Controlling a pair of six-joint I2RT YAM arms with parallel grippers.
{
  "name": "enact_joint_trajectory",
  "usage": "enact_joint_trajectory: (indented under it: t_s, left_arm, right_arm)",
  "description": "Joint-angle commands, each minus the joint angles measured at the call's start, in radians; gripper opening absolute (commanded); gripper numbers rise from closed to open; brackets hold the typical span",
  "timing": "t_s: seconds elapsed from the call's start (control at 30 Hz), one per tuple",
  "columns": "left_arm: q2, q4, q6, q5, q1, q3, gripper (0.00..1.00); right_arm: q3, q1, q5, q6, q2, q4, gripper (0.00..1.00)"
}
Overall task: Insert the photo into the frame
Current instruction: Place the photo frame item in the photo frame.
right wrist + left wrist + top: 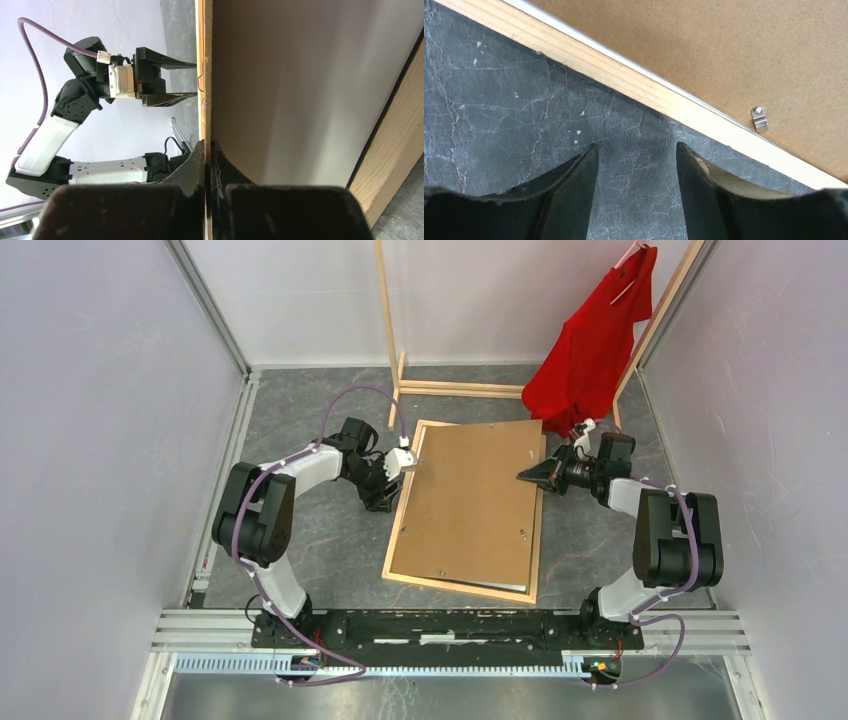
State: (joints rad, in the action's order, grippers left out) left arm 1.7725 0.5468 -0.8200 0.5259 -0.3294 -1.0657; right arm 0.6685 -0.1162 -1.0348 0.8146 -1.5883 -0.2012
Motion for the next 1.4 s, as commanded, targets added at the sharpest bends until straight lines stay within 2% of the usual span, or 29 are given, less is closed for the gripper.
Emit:
enact_joint_trajectory:
  t_s: [0.0,0.1,0.4,0.47,0.53,0.63,0.77,0.83,0.9,0.97,1.0,1.03,1.07,1.17,1.37]
  left_arm:
    - [0.014,-0.043,0.021,-0.001,-0.012,0.016,0.64]
    - [0.015,-0.043,0.023,-0.009,-0.011,0.020,0.64]
    - [-0.051,-0.014,-0.004,-0.078,-0.004,0.062,0.61]
    - [-0.073,0.010,-0.012,-0.087,0.008,0.062,0.60]
    - [-0.095,0.028,-0.026,-0.084,0.029,0.062,0.60]
    - [-0.118,0.057,-0.051,-0.072,0.070,0.059,0.60]
    - [-0.137,0.091,-0.078,-0.044,0.121,0.066,0.59]
    - [-0.148,0.099,-0.088,-0.035,0.139,0.075,0.59]
    - [-0.156,0.107,-0.096,-0.028,0.153,0.081,0.59]
    - [-0.164,0.117,-0.100,-0.016,0.169,0.077,0.59]
    - [-0.167,0.125,-0.102,-0.009,0.176,0.074,0.59]
    - [-0.169,0.136,-0.106,-0.006,0.181,0.070,0.59]
    - [-0.171,0.145,-0.114,-0.006,0.185,0.068,0.59]
    - [-0.183,0.153,-0.122,-0.014,0.189,0.071,0.59]
    - [-0.185,0.151,-0.118,-0.013,0.191,0.074,0.59]
  right_arm:
    - [0.013,0.012,-0.001,-0.002,-0.023,-0.049,0.00]
    - [0.016,0.045,-0.001,0.039,-0.046,-0.109,0.00]
    - [0.018,0.180,0.127,0.047,-0.067,-0.092,0.00]
    - [-0.006,0.208,0.168,0.054,-0.059,-0.107,0.06]
    - [-0.016,0.236,0.212,0.052,-0.051,-0.106,0.06]
    - [-0.005,0.273,0.262,0.046,-0.047,-0.090,0.22]
    - [0.054,0.305,0.330,-0.025,-0.031,0.012,0.35]
    - [0.122,0.322,0.379,-0.094,-0.032,0.132,0.49]
    - [0.187,0.343,0.417,-0.161,-0.042,0.251,0.52]
    - [0.246,0.370,0.478,-0.214,-0.045,0.353,0.59]
    - [0.269,0.383,0.516,-0.236,-0.044,0.401,0.67]
    - [0.290,0.393,0.549,-0.256,-0.045,0.442,0.92]
    - [0.314,0.406,0.583,-0.279,-0.044,0.484,0.98]
    - [0.373,0.435,0.656,-0.325,-0.044,0.591,0.98]
    - [0.405,0.473,0.741,-0.350,-0.006,0.682,0.98]
